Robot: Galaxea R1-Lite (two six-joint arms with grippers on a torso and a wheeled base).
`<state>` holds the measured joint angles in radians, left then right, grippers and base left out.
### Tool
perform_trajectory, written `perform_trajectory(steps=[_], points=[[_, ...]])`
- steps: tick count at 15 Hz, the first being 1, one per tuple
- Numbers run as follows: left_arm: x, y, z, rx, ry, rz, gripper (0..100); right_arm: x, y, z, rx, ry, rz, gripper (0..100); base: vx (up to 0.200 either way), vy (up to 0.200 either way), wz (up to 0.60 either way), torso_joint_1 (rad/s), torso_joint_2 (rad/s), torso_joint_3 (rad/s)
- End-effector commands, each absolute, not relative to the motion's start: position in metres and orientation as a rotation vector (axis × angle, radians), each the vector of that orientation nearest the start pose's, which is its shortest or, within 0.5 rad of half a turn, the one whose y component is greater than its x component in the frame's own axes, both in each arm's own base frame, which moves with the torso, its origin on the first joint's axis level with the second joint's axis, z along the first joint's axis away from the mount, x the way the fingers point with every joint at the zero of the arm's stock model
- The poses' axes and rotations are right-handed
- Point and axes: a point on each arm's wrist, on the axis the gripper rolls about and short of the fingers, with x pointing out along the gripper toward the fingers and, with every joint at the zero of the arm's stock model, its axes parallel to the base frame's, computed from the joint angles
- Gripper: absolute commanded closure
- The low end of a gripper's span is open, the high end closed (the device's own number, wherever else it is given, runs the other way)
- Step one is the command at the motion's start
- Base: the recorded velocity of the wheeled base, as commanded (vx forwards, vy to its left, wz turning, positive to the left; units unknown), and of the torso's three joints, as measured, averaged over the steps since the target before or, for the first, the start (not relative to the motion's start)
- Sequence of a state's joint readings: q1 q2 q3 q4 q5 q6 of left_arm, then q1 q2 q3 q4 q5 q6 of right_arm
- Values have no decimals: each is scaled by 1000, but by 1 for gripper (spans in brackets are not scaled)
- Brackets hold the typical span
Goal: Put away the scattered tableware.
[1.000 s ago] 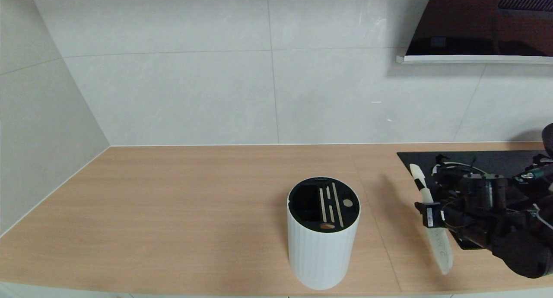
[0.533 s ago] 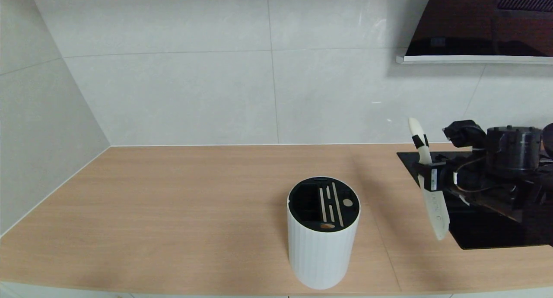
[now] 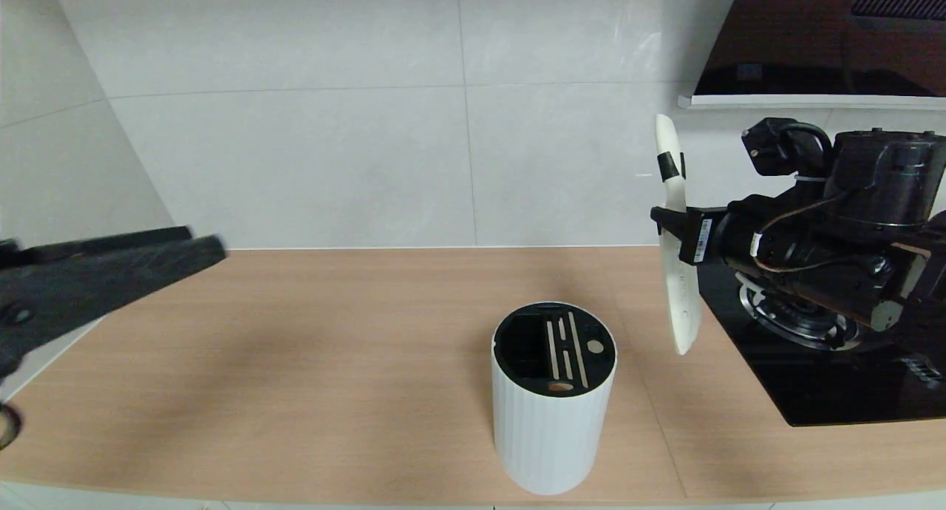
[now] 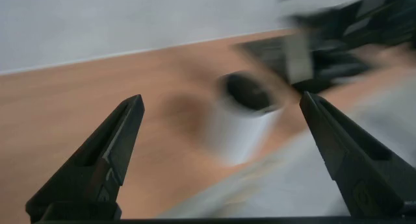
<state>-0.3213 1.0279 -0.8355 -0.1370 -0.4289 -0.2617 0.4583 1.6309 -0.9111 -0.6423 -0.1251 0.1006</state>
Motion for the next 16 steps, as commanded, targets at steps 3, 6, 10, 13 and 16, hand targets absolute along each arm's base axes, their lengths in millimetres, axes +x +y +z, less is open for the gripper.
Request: perform_trajectory(steps=[3, 6, 10, 13, 16], points=[[199, -131, 265, -414, 287, -917, 0, 242, 152, 246, 101, 56, 443, 100, 0, 0, 0, 0, 0, 0], [199, -142, 258, -472, 299, -934, 0, 227, 168, 248, 132, 62, 519, 100, 0, 0, 0, 0, 0, 0], [214, -159, 244, -500, 264, -932, 0, 201, 196, 239, 117, 101, 643, 100, 0, 0, 0, 0, 0, 0], [212, -167, 239, -502, 239, -966, 0, 187, 209, 235, 137, 127, 694, 100, 0, 0, 0, 0, 0, 0], [210, -178, 233, -501, 247, -983, 0, 175, 219, 230, 128, 147, 747, 100, 0, 0, 0, 0, 0, 0]])
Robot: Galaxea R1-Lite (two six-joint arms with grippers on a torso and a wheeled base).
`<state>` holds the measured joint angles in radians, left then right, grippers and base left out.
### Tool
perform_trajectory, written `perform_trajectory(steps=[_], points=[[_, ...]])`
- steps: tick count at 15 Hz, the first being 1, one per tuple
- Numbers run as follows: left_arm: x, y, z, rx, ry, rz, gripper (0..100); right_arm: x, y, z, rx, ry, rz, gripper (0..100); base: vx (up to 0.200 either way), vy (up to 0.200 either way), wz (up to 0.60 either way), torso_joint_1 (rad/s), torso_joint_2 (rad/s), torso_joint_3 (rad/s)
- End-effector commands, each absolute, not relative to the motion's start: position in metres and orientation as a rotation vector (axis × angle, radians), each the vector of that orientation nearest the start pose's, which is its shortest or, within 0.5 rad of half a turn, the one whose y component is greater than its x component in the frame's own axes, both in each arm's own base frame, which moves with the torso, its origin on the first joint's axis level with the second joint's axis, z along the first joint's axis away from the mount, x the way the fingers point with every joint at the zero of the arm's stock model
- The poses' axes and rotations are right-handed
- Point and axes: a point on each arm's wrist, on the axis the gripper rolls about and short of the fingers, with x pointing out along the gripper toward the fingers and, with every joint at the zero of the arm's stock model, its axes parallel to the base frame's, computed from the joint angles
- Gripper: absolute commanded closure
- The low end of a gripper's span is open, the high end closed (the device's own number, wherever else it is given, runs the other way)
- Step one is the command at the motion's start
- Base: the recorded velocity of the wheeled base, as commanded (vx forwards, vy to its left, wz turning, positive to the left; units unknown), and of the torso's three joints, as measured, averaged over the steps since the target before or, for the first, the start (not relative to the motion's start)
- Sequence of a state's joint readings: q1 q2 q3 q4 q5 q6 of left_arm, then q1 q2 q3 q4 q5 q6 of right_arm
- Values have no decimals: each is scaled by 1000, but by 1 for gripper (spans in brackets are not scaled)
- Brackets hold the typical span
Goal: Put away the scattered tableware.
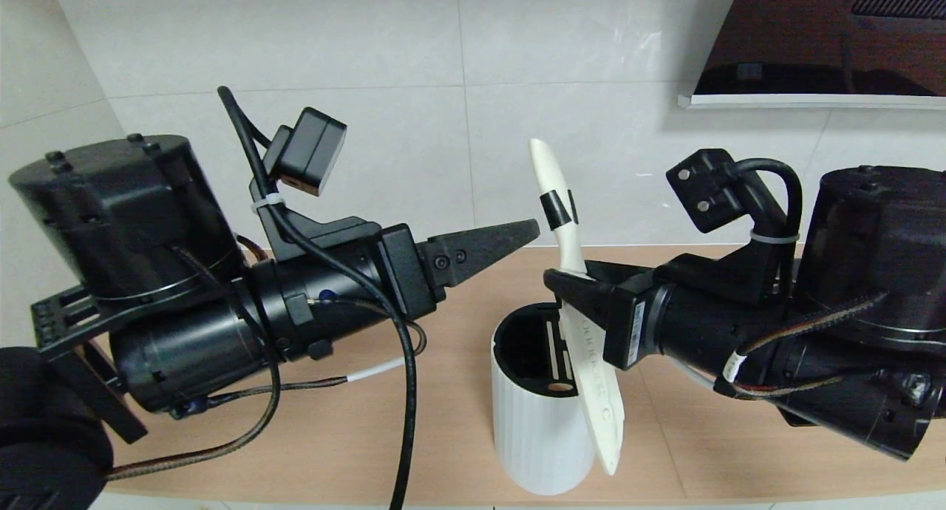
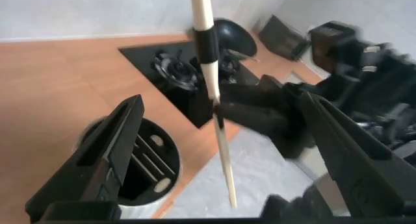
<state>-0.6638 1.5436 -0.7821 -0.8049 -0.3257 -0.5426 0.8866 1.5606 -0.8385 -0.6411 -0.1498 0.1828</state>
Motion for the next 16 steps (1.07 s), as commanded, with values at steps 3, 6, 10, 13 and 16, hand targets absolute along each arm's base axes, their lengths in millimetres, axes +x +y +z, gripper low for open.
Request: perform_trajectory(steps=[3, 6, 10, 13, 16], points=[[213, -186, 230, -504, 227, -979, 0, 167, 224, 226, 119, 164, 779, 100, 0, 0, 0, 0, 0, 0], [217, -188, 228, -510, 208, -960, 0, 162, 228, 223, 117, 180, 804, 100, 0, 0, 0, 0, 0, 0], [220, -199, 220, -507, 214, -952, 0, 158, 232, 221, 113, 185, 821, 100, 0, 0, 0, 0, 0, 0], [222, -203, 217, -510, 199, -947, 0, 155, 233, 218, 106, 196, 831, 100, 0, 0, 0, 0, 0, 0], [222, -203, 217, -510, 198, -948, 0, 155, 233, 218, 105, 197, 829, 100, 0, 0, 0, 0, 0, 0]])
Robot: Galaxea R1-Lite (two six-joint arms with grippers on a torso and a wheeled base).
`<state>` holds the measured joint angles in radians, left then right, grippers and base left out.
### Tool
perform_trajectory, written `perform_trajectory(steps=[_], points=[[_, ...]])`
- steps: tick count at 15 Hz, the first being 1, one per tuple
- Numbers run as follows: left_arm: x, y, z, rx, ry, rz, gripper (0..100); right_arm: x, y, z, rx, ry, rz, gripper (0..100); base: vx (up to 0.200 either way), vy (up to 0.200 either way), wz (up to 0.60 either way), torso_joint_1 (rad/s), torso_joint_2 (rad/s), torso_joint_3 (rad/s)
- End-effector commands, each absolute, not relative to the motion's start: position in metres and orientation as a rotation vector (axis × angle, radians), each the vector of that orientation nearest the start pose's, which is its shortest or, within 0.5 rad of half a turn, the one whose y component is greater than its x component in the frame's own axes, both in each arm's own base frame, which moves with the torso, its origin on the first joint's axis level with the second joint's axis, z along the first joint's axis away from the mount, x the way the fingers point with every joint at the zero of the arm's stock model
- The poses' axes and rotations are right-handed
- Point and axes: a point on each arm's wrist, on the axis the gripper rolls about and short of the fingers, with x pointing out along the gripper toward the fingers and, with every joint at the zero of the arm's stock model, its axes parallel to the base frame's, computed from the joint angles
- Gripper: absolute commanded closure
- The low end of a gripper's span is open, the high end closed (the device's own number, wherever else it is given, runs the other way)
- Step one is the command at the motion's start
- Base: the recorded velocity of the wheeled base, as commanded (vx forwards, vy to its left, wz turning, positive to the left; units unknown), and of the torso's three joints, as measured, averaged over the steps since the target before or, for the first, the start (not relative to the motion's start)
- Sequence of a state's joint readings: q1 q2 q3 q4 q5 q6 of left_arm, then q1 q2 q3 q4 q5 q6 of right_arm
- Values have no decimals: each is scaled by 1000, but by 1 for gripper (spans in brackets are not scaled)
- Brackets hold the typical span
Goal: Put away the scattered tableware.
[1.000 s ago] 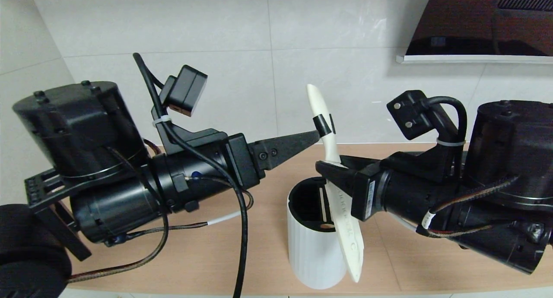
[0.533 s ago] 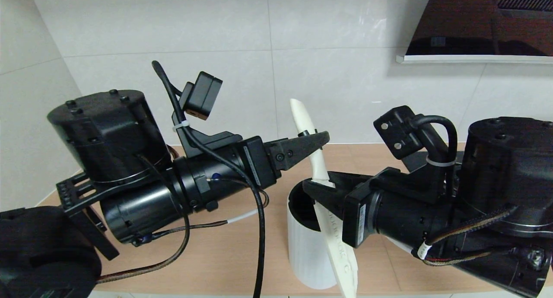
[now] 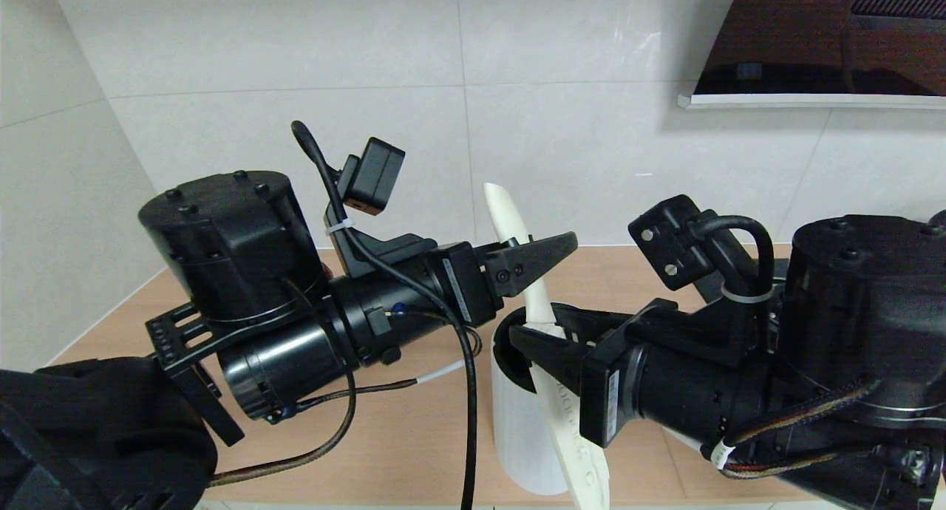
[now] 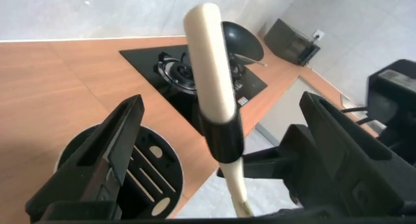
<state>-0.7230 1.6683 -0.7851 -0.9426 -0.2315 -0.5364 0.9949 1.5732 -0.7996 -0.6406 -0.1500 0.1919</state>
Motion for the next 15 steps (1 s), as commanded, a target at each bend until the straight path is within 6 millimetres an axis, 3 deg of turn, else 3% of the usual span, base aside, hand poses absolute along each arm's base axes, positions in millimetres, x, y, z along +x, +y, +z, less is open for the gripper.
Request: perform_trajectory(steps=[1, 5, 6, 15], points=[[221, -203, 218, -510, 196, -949, 0, 155, 233, 216, 99, 203, 831, 100, 0, 0, 0, 0, 0, 0], [220, -205, 217, -507, 202, -957, 0, 151, 236, 214, 94, 210, 846, 100, 0, 0, 0, 0, 0, 0], [219, -206, 216, -507, 204, -956, 100, 151, 236, 213, 92, 212, 847, 100, 0, 0, 0, 0, 0, 0], [219, -209, 213, -498, 211, -954, 100, 151, 236, 212, 92, 214, 845, 100, 0, 0, 0, 0, 0, 0]])
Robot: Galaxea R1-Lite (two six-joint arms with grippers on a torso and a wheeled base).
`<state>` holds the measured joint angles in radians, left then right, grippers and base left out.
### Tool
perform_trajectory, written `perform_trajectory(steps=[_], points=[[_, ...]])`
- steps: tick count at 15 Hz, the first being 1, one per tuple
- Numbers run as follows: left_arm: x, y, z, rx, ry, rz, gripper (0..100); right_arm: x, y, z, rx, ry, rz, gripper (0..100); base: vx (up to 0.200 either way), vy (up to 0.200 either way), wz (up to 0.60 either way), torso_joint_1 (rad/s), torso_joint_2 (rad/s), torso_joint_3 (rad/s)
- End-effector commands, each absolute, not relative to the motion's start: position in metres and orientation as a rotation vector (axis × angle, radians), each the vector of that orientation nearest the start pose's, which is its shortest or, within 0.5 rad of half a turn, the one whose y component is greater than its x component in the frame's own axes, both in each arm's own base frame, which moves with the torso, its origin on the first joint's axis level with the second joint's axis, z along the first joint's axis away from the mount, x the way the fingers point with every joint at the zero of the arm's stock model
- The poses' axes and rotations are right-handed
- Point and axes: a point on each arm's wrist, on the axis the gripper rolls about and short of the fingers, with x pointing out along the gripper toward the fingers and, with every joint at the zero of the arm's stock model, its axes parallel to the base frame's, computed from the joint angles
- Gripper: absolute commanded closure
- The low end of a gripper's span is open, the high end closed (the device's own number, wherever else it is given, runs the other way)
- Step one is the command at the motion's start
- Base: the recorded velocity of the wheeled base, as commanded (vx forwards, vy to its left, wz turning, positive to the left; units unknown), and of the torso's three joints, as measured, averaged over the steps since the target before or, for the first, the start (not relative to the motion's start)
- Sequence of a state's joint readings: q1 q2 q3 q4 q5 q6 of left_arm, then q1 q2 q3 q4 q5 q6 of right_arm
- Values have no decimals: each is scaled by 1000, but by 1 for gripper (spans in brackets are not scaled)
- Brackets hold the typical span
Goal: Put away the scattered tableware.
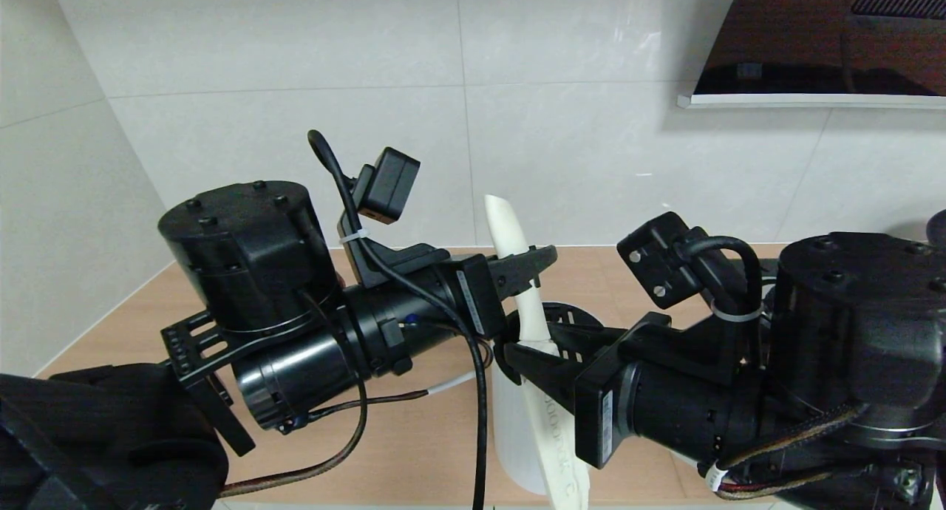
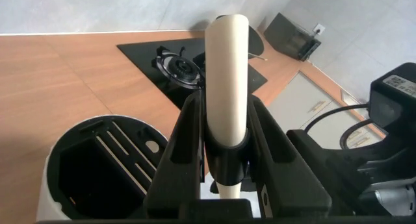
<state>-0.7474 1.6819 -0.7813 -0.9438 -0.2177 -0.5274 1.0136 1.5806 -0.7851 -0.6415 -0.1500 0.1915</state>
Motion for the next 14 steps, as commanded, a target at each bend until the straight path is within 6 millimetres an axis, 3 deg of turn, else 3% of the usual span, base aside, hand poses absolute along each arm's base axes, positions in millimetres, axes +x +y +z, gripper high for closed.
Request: perform_trajectory(steps=[1, 5, 6, 10, 14], points=[[219, -209, 213, -498, 211, -954, 100, 151, 236, 212, 92, 214, 845, 100, 0, 0, 0, 0, 0, 0], [220, -209, 215, -500, 200, -934, 100, 152, 236, 212, 93, 211, 833, 100, 0, 0, 0, 0, 0, 0], [220, -209, 215, -500, 200, -933, 100, 151, 236, 213, 93, 211, 833, 0, 0, 0, 0, 0, 0, 0], [218, -209, 223, -508, 171, -918, 100, 151, 235, 213, 95, 208, 832, 0, 0, 0, 0, 0, 0, 0], [217, -199, 258, -496, 84, -772, 100, 149, 214, 235, 132, 134, 757, 0, 0, 0, 0, 0, 0, 0]])
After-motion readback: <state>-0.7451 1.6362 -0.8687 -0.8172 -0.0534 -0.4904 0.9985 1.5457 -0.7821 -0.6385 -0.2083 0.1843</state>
